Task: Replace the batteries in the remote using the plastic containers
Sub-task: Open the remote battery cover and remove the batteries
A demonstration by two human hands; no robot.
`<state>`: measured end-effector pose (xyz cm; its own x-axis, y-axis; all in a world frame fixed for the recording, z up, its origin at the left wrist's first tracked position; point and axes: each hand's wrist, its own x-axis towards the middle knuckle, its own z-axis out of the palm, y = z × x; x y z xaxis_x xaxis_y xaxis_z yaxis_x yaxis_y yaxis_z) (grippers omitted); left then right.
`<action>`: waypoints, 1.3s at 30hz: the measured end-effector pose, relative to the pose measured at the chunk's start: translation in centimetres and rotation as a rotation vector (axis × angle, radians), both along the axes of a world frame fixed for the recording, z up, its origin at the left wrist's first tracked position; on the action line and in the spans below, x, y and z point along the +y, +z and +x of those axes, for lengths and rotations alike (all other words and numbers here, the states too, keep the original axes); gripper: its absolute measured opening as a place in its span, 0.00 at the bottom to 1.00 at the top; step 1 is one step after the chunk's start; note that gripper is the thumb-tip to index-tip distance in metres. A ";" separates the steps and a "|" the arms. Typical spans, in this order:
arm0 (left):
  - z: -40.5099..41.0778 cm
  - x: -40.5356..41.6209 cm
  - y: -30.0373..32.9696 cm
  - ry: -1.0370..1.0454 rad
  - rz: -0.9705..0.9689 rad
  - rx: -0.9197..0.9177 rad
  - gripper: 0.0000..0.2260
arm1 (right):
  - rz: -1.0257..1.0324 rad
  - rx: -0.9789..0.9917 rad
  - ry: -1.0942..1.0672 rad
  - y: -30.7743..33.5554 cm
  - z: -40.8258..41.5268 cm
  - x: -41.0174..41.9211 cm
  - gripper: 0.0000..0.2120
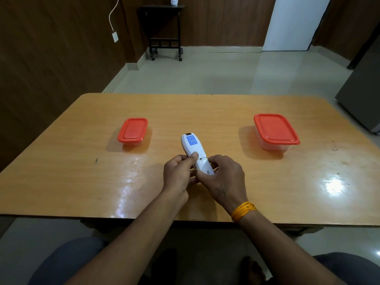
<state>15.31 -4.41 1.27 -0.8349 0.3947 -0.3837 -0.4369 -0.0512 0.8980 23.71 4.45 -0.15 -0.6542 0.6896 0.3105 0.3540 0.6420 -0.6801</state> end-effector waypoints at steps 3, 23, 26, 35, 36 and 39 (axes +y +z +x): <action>-0.5 -0.1 -0.2 0.010 -0.022 0.020 0.07 | -0.166 0.042 0.014 0.7 0.1 0.2 0.14; -1.7 -0.8 -1.4 0.001 -0.025 -0.031 0.07 | 0.211 -0.321 -0.084 -1.5 0.5 4.3 0.20; -1.8 -0.8 -1.5 -0.003 -0.035 -0.020 0.08 | 0.256 -0.285 -0.085 -1.1 0.6 3.9 0.19; -1.9 -1.1 -1.7 -0.067 -0.068 -0.014 0.12 | -0.291 -0.091 0.058 0.0 -0.2 0.4 0.10; -1.8 -1.2 -1.7 -0.081 -0.085 -0.002 0.12 | -0.388 -0.086 0.061 -0.2 -0.4 0.4 0.09; -2.0 -1.8 -2.1 -0.120 -0.144 0.062 0.12 | -0.562 -0.039 0.066 -0.7 -0.7 0.3 0.07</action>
